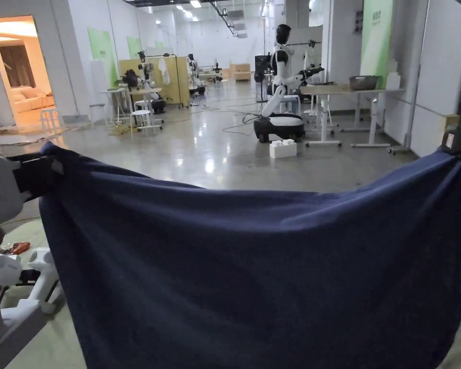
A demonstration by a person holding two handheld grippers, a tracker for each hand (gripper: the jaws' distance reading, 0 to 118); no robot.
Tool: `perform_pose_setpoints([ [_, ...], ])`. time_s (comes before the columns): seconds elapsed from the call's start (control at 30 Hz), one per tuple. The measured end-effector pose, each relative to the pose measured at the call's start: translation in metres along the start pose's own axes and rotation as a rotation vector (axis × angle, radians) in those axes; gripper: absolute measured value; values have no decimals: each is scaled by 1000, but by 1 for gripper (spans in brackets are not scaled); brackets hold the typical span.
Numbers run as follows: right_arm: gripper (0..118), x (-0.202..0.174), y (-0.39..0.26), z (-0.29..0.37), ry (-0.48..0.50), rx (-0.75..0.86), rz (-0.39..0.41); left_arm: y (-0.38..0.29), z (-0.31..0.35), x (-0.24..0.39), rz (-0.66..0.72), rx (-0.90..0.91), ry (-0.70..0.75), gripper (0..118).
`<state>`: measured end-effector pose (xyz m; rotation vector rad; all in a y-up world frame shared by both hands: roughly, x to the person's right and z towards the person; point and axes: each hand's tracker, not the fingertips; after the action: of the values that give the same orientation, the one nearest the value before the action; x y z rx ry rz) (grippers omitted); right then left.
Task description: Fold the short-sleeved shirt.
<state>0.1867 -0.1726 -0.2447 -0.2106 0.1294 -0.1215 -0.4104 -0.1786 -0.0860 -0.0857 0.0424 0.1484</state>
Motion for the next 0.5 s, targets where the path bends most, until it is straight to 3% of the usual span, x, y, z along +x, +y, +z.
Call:
perform_pose_setpoints([
  [0.5,5,-10,51,-62,-91,84,48,52,-83,10,-64,43,49,7],
])
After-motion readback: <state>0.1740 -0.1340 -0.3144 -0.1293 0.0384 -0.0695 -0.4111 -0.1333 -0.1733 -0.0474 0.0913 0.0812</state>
